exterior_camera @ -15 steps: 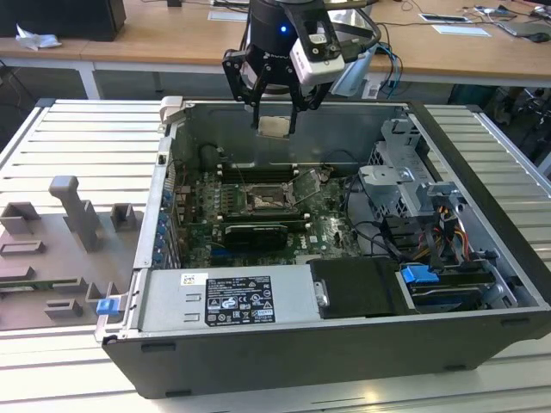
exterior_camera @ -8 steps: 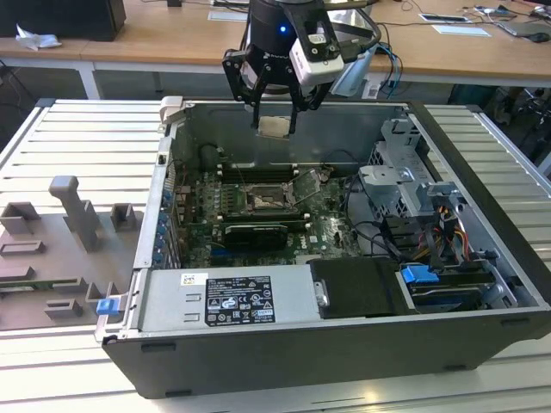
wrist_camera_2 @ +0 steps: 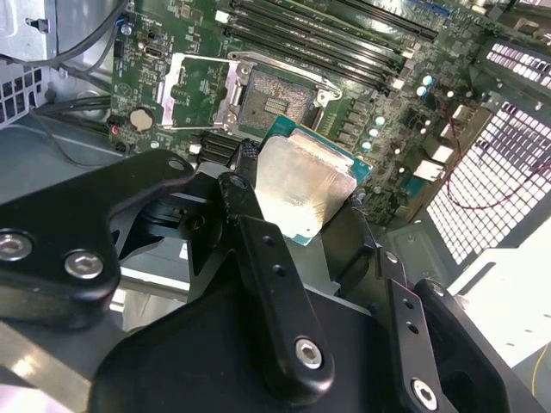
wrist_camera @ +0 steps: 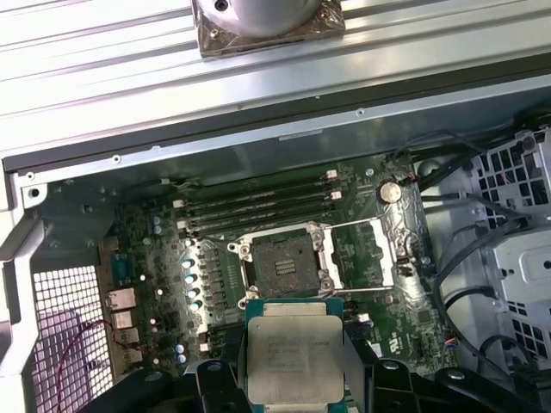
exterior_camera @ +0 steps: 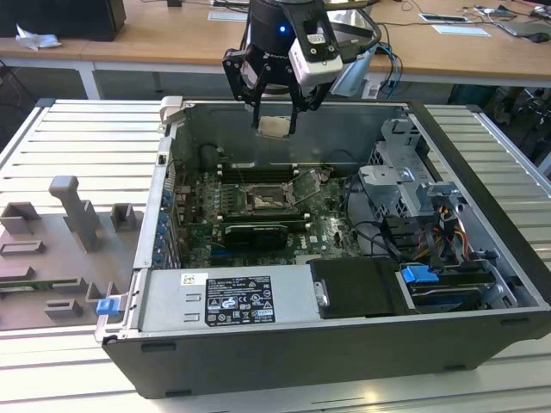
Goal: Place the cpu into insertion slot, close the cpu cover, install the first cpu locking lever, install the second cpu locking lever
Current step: 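Place the cpu into insertion slot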
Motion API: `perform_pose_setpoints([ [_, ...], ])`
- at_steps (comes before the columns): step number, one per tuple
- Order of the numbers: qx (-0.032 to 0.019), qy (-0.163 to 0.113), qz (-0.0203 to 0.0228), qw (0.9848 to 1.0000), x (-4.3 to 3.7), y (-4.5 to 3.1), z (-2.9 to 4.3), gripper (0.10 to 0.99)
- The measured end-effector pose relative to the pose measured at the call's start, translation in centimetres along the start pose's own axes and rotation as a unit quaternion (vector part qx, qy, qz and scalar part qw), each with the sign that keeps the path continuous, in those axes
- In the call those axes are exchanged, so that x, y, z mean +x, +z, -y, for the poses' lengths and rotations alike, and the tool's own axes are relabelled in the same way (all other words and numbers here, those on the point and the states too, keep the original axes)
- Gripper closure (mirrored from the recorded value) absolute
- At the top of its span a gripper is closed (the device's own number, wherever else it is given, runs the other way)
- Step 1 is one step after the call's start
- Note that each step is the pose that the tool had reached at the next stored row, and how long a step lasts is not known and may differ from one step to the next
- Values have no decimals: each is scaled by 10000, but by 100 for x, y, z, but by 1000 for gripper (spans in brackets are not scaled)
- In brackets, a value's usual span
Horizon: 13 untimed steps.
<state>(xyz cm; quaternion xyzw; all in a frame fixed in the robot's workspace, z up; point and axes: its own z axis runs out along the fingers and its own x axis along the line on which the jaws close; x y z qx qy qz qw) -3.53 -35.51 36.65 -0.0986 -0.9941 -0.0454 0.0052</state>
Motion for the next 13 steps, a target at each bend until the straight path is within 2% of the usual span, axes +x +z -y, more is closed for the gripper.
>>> perform_pose_setpoints([
  [13, -3, 145, 13, 9999, 0, 0, 0, 545],
])
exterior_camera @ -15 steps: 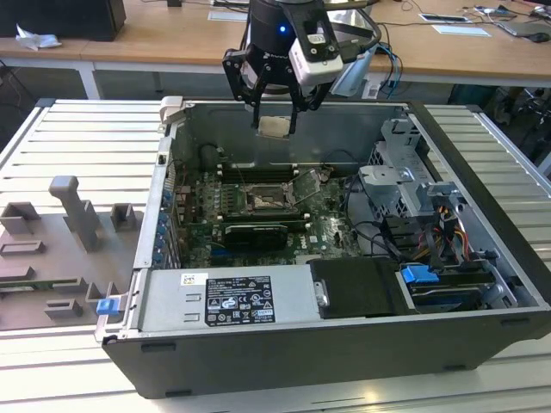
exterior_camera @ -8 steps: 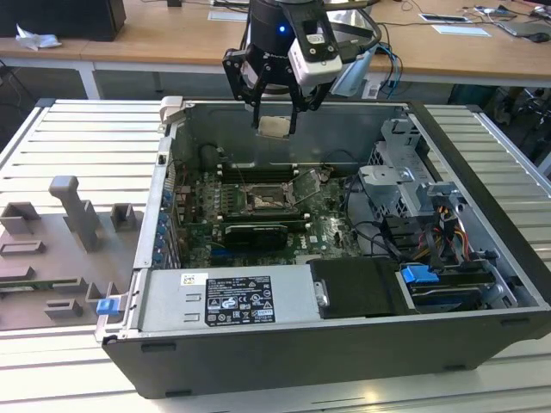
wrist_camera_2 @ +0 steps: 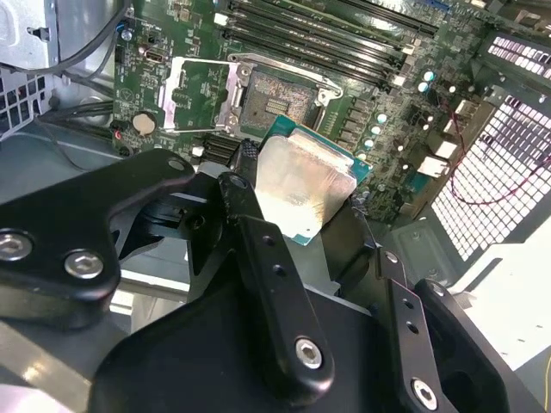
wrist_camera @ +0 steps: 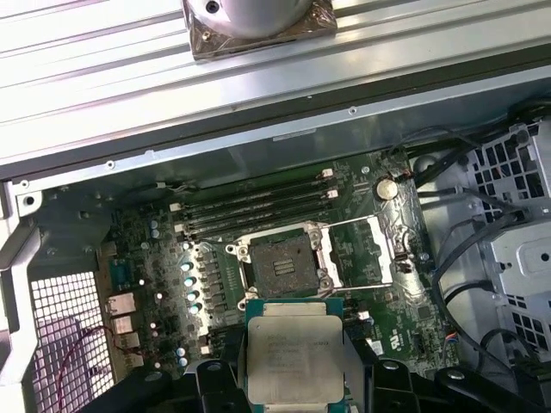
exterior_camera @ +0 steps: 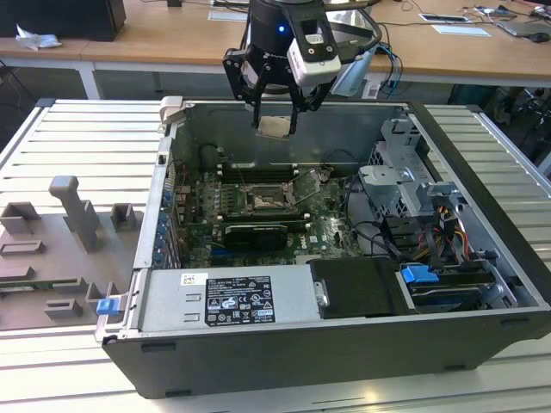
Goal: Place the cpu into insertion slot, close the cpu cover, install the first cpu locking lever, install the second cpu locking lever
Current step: 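Place the cpu into insertion slot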
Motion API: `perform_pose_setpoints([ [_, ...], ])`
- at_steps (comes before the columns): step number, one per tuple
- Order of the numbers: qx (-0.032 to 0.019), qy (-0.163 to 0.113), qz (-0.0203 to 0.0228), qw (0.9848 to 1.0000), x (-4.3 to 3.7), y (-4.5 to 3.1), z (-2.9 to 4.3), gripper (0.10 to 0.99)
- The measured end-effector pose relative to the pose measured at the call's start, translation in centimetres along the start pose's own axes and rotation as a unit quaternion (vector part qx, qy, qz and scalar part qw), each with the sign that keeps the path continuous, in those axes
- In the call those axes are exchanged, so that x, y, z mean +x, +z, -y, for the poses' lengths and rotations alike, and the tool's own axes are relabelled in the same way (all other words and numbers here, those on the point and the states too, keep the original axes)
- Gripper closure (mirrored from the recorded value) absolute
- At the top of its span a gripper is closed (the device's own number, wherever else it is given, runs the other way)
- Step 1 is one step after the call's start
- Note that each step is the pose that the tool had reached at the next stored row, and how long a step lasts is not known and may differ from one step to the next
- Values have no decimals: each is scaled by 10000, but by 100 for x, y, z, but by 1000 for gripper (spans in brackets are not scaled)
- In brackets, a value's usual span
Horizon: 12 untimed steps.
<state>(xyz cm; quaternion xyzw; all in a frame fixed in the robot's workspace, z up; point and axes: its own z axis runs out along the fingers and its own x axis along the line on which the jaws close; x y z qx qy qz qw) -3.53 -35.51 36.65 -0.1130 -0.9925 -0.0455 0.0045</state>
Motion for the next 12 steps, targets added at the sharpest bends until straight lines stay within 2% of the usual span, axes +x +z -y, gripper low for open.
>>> perform_pose_setpoints([
  [12, -3, 152, 14, 9999, 0, 0, 0, 545],
])
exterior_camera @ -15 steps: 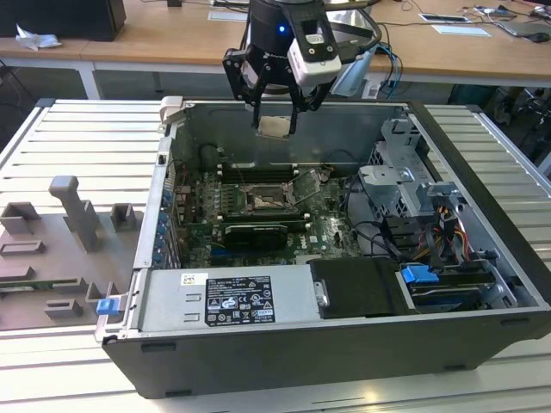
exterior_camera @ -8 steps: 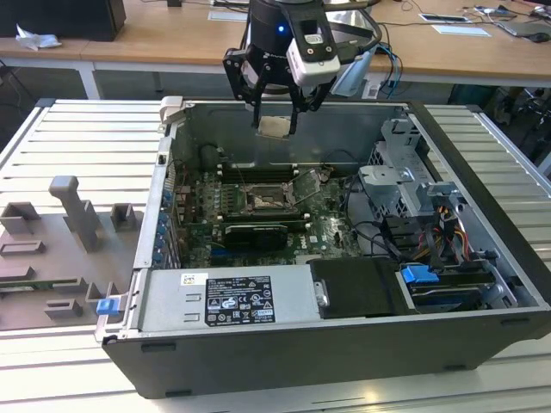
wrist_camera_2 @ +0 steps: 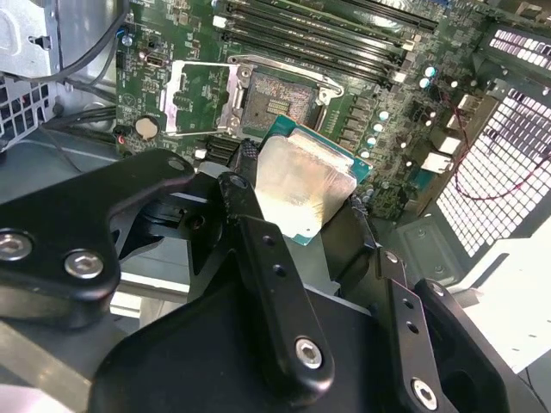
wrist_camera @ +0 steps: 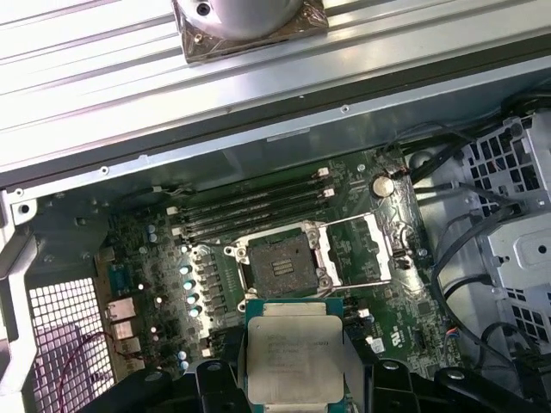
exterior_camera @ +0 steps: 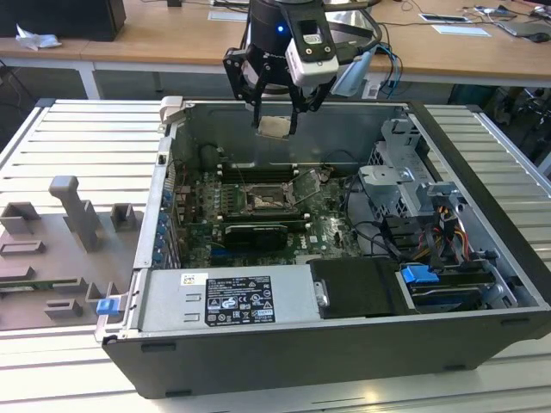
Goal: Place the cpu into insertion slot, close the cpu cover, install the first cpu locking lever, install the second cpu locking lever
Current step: 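Place the cpu into insertion slot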
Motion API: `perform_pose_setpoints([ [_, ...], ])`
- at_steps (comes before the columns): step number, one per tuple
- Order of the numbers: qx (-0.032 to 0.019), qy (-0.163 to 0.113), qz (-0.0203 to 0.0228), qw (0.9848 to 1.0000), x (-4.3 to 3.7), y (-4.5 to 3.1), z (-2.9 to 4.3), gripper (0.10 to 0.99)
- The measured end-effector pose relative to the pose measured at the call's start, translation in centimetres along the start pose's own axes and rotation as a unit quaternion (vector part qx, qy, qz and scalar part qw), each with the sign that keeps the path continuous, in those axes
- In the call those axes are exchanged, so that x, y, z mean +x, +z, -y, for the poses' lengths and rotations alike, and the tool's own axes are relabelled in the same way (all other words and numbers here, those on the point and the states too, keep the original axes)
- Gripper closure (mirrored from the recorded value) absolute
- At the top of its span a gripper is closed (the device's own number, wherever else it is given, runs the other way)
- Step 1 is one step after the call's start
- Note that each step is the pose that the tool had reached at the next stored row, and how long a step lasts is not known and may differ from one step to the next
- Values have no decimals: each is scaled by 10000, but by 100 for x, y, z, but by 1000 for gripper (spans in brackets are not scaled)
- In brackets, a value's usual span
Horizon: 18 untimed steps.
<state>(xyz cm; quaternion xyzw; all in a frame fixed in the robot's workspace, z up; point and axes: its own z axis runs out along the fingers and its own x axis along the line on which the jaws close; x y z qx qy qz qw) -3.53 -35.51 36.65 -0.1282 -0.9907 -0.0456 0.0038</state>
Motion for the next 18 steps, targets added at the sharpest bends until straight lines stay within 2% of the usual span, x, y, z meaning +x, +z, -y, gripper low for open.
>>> perform_pose_setpoints([
  [18, -6, 301, 27, 9995, 0, 0, 0, 545],
])
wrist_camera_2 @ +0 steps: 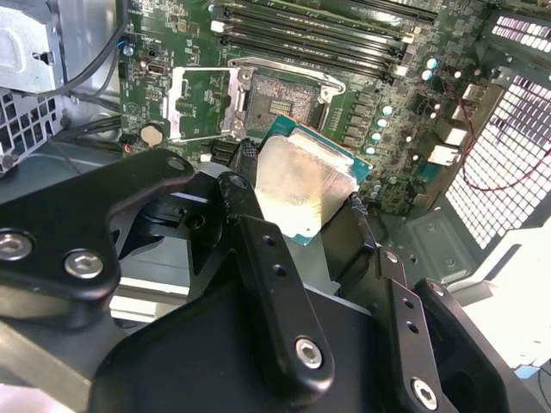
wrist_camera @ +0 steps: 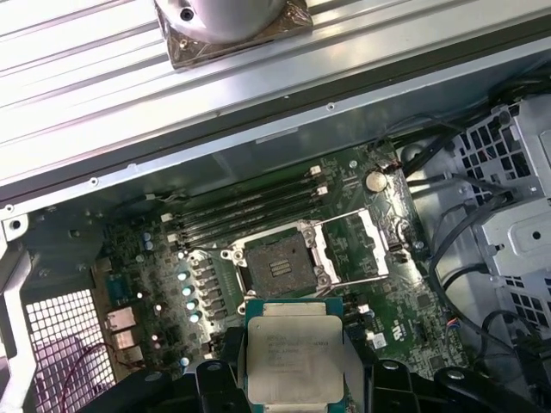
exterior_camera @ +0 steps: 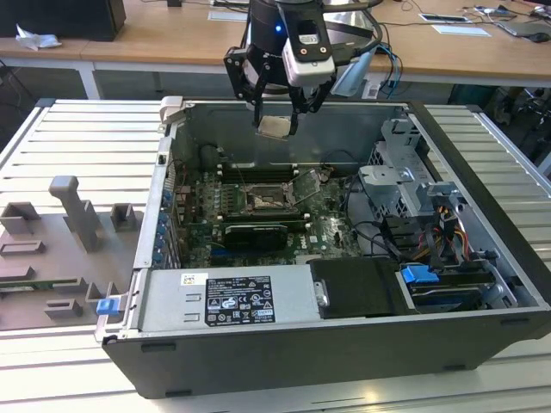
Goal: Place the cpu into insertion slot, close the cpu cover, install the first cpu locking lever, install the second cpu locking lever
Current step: 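Place the cpu into insertion slot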
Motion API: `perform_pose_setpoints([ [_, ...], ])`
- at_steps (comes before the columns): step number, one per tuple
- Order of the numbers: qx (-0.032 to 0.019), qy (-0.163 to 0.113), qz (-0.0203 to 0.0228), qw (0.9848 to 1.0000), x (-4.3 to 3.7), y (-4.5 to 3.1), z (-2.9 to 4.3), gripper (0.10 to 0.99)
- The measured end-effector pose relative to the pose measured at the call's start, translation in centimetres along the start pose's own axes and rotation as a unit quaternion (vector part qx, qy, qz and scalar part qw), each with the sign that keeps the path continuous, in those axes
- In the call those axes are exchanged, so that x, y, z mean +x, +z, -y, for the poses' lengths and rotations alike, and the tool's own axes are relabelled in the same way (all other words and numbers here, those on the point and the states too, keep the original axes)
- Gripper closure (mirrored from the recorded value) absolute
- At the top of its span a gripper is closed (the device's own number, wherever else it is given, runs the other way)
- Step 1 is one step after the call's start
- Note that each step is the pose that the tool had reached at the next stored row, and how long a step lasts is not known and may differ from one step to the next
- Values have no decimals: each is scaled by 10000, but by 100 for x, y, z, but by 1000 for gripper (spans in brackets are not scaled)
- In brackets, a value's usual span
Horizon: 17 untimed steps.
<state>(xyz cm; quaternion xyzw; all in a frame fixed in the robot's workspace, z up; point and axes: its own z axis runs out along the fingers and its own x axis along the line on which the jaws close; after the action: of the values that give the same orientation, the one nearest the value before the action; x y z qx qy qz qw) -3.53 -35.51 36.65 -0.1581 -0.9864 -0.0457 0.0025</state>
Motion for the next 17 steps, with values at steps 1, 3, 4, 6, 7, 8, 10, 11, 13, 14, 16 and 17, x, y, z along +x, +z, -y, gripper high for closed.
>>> perform_pose_setpoints([
  [1, 0, 14, 1, 10000, 0, 0, 0, 545],
  [3, -1, 62, 6, 10000, 0, 0, 0, 545],
  [4, -1, 77, 7, 10000, 0, 0, 0, 545],
  [6, -2, 110, 10, 9999, 0, 0, 0, 545],
  [7, -2, 133, 12, 9999, 0, 0, 0, 545],
  [8, -3, 166, 15, 9999, 0, 0, 0, 545],
  [10, -4, 225, 20, 9997, 0, 0, 0, 545],
  [11, -4, 244, 22, 9997, 0, 0, 0, 545],
  [13, -6, 301, 27, 9995, 0, 0, 0, 545],
  [14, -6, 319, 29, 9995, 0, 0, 0, 545],
  [16, -7, 368, 33, 9993, 0, 0, 0, 545],
  [17, -7, 386, 34, 9992, 0, 0, 0, 545],
])
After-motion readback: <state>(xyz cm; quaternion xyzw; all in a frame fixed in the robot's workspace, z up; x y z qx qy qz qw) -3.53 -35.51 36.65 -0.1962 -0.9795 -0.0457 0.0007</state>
